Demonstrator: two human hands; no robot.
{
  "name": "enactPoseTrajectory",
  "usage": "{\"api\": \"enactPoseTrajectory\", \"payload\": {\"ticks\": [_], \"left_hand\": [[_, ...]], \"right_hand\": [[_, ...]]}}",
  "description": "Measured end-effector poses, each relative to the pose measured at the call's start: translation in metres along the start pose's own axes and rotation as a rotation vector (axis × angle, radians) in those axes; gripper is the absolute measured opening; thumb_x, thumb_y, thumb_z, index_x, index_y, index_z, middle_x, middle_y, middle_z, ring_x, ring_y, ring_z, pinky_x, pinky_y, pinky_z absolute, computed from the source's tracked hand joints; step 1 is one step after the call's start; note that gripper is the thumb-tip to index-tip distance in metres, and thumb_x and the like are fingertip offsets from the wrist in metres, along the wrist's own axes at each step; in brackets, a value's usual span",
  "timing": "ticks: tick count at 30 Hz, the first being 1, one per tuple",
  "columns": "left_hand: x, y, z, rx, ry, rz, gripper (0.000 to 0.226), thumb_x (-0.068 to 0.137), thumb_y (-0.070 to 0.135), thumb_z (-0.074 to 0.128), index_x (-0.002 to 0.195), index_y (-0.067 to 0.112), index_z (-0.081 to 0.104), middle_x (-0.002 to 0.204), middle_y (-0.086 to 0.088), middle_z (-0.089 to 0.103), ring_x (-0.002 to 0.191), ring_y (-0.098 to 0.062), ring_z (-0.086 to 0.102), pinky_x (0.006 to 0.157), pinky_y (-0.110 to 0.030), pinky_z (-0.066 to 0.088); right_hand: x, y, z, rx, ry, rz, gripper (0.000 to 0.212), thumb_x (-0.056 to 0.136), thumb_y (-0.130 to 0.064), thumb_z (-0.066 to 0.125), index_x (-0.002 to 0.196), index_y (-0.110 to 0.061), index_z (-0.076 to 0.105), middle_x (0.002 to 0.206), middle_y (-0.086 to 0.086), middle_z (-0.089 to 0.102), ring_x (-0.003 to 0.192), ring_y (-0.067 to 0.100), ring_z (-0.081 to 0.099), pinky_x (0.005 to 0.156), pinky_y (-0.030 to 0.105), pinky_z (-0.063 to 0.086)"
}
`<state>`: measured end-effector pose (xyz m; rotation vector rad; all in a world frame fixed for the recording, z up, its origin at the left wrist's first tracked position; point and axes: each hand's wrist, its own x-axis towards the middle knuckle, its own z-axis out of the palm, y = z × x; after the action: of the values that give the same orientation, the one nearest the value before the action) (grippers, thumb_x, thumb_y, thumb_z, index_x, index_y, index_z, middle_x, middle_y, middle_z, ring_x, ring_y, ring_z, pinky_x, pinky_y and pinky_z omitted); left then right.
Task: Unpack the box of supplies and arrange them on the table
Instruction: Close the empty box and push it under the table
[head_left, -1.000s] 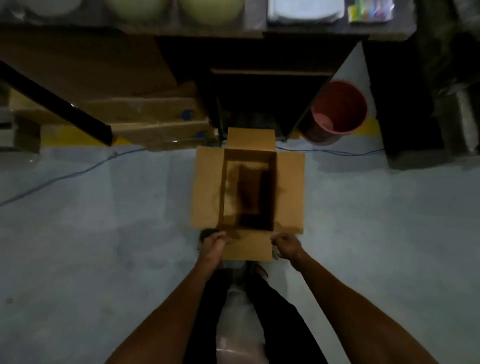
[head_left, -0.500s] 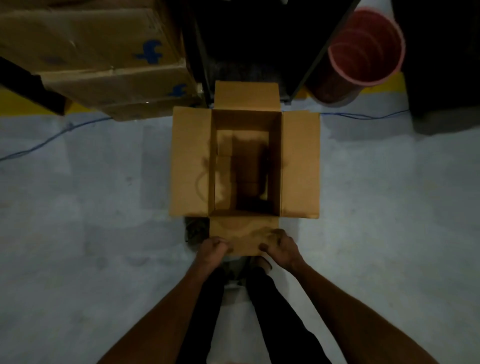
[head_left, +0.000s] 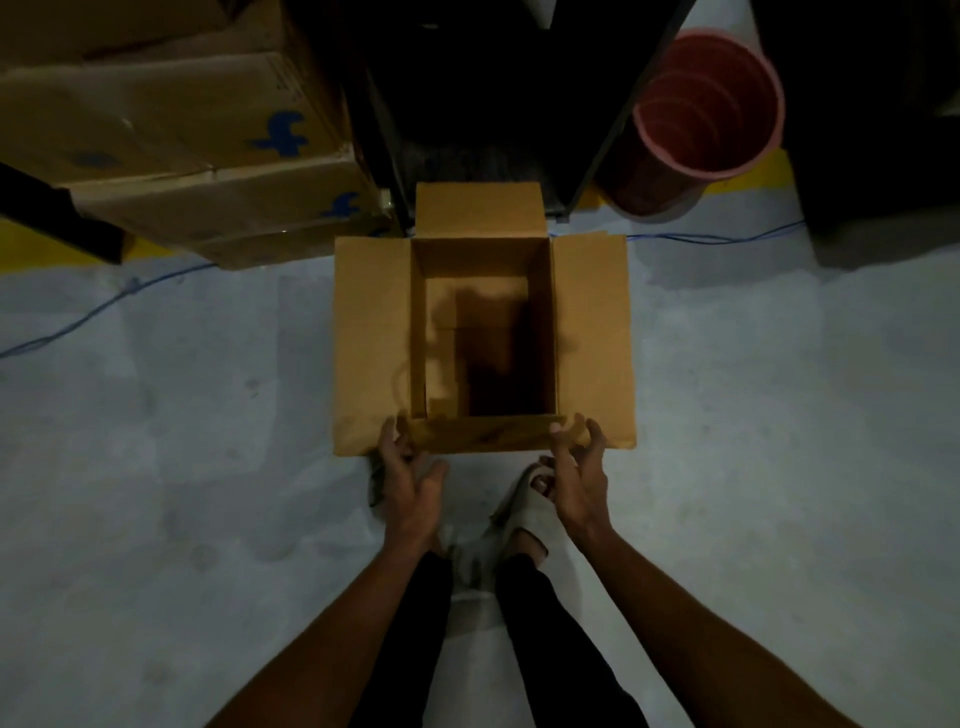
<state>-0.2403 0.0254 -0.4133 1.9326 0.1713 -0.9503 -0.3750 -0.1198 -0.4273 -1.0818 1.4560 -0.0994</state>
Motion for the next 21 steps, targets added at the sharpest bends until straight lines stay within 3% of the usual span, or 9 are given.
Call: {"api": "enactPoseTrajectory", "payload": {"ticks": [3, 6, 8, 11, 15, 18, 21], "left_hand": [[0.017, 0.009, 0.004, 0.027, -0.11, 0.039, 0.087, 0.09, 0.014, 0.059, 0.155, 0.032, 0.005, 0.156, 0.0, 0.028, 0.138, -0.016, 0.037, 0.111, -0.039, 0.037], [0.033, 0.008, 0.01, 0.195, -0.196, 0.011, 0.085, 0.094, 0.013, 0.059, 0.156, 0.026, 0.003, 0.16, -0.002, 0.024, 0.143, -0.021, 0.031, 0.112, -0.031, 0.031], [0.042, 0.004, 0.014, 0.285, -0.255, -0.065, 0.078, 0.097, 0.013, 0.055, 0.156, 0.024, 0.006, 0.16, -0.002, 0.023, 0.144, -0.024, 0.029, 0.105, -0.024, 0.027], [0.054, -0.003, 0.016, 0.326, -0.322, -0.102, 0.07, 0.099, 0.02, 0.053, 0.156, 0.024, 0.013, 0.16, -0.001, 0.023, 0.145, -0.024, 0.028, 0.105, -0.022, 0.024], [0.064, -0.004, 0.011, 0.357, -0.316, -0.124, 0.073, 0.09, 0.031, 0.063, 0.153, 0.025, 0.026, 0.155, -0.003, 0.035, 0.141, -0.025, 0.035, 0.108, -0.025, 0.027], [0.082, 0.003, 0.003, 0.485, -0.283, -0.035, 0.076, 0.073, 0.05, 0.056, 0.146, 0.032, 0.039, 0.145, -0.002, 0.049, 0.132, -0.026, 0.048, 0.109, -0.035, 0.04], [0.106, 0.027, -0.004, 0.605, -0.275, 0.175, 0.06, 0.082, 0.041, 0.063, 0.138, 0.024, 0.05, 0.137, -0.002, 0.056, 0.124, -0.023, 0.054, 0.102, -0.031, 0.046]], "right_hand": [[0.004, 0.005, 0.007, -0.237, -0.113, -0.131, 0.079, 0.08, -0.071, 0.058, 0.145, -0.039, 0.025, 0.125, -0.017, 0.054, 0.109, 0.011, 0.059, 0.093, 0.039, 0.052], [0.017, 0.005, 0.014, -0.515, -0.206, -0.294, 0.043, 0.085, -0.062, 0.06, 0.117, -0.034, 0.054, 0.108, -0.021, 0.063, 0.1, -0.003, 0.06, 0.087, 0.027, 0.05], [0.032, 0.008, 0.016, -0.636, -0.264, -0.326, 0.04, 0.085, -0.064, 0.058, 0.11, -0.032, 0.057, 0.103, -0.019, 0.062, 0.096, -0.006, 0.058, 0.085, 0.023, 0.049], [0.055, 0.012, 0.018, -0.821, -0.286, -0.321, 0.053, 0.085, -0.066, 0.054, 0.116, -0.022, 0.057, 0.11, -0.006, 0.063, 0.103, 0.01, 0.058, 0.09, 0.031, 0.049], [0.084, 0.0, 0.022, -1.128, -0.41, -0.312, 0.031, 0.096, -0.03, 0.05, 0.116, -0.009, 0.061, 0.117, 0.009, 0.061, 0.106, 0.029, 0.06, 0.085, 0.033, 0.05], [0.108, -0.029, 0.017, -0.983, -0.296, -0.28, 0.021, 0.089, -0.024, 0.06, 0.101, -0.01, 0.071, 0.105, 0.01, 0.07, 0.097, 0.029, 0.067, 0.078, 0.034, 0.054], [0.134, -0.075, 0.019, -0.869, -0.177, -0.436, 0.017, 0.087, -0.016, 0.064, 0.095, -0.004, 0.073, 0.09, 0.014, 0.073, 0.082, 0.033, 0.07, 0.064, 0.023, 0.047]]}}
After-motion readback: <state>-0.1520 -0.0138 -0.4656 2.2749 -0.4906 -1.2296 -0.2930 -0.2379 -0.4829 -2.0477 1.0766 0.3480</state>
